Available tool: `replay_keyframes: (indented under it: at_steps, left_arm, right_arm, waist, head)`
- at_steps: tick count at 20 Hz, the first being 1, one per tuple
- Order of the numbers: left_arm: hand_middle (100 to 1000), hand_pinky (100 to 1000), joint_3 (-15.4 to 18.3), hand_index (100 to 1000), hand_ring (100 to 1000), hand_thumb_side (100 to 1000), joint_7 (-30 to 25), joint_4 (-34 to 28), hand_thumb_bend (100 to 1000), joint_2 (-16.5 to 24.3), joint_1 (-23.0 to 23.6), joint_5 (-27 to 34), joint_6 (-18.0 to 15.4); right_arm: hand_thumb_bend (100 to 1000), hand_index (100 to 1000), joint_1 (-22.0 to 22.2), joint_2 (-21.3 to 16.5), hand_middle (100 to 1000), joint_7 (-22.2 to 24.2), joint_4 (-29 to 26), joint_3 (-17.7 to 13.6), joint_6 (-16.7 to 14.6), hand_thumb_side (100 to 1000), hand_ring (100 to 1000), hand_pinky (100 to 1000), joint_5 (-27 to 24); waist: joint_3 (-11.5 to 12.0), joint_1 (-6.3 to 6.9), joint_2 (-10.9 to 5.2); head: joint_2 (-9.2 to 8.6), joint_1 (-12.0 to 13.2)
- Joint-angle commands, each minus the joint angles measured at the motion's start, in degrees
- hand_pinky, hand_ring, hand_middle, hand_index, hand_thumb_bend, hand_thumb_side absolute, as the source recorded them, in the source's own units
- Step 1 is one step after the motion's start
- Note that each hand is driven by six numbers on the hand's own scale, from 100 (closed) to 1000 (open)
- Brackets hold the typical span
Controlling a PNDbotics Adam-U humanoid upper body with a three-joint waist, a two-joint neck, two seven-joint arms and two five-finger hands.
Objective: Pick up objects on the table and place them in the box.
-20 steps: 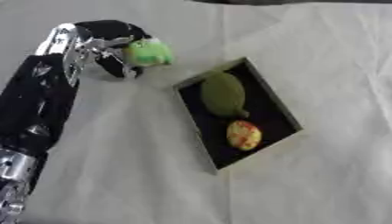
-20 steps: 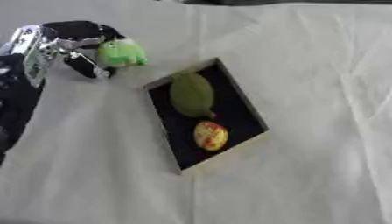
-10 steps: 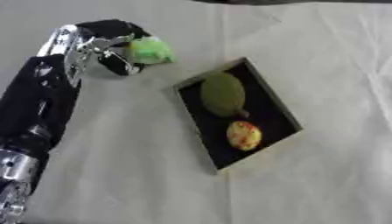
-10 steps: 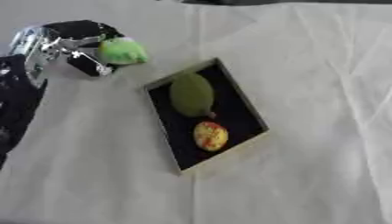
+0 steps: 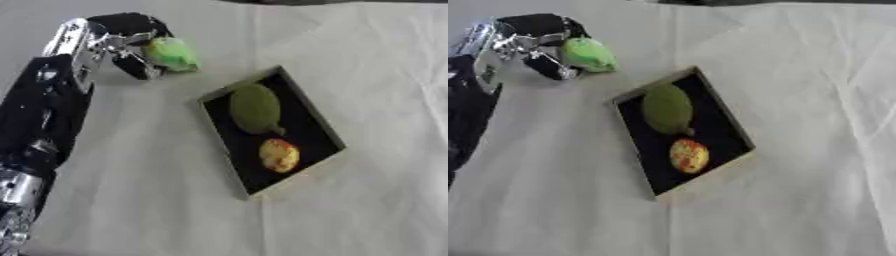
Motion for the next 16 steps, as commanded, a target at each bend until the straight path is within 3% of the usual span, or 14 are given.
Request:
replay_keyframes:
  at_steps: [1, 9, 16]
  left_arm:
    - [567, 682, -1.37, 732, 619, 205, 3.11, -5.16, 100, 2.09, -0.64, 2.69, -0.37]
    - [541, 673, -4.99, 708, 592, 192, 3.67, -13.54, 100, 2.47, 0.21, 9.72, -1.64]
    - [533, 674, -10.72, 702, 585, 200, 0.87, -20.88, 100, 0.65, 1.27, 18.56, -3.39]
  right_arm:
    - [100, 748, -0.36, -1.05, 612, -0.12, -0.82, -0.77, 0.14, 470, 894, 906, -0.30]
    - [100, 749, -0.55, -1.12, 612, -0.20, -0.82, -0.75, -0.01, 470, 894, 906, -0.29]
    - [100, 749, -0.88, -1.29, 612, -0.15, -0.82, -0.55, -0.19, 470, 894, 906, -0.32]
  waist:
    - [0.03, 0.00, -1.50]
    - [0.19, -0.05, -1.59]
    - [0.46, -0.02, -1.68]
  head:
    - [-0.21, -0.15]
    - [-0.19, -0.25]
    - [0.01, -0.15]
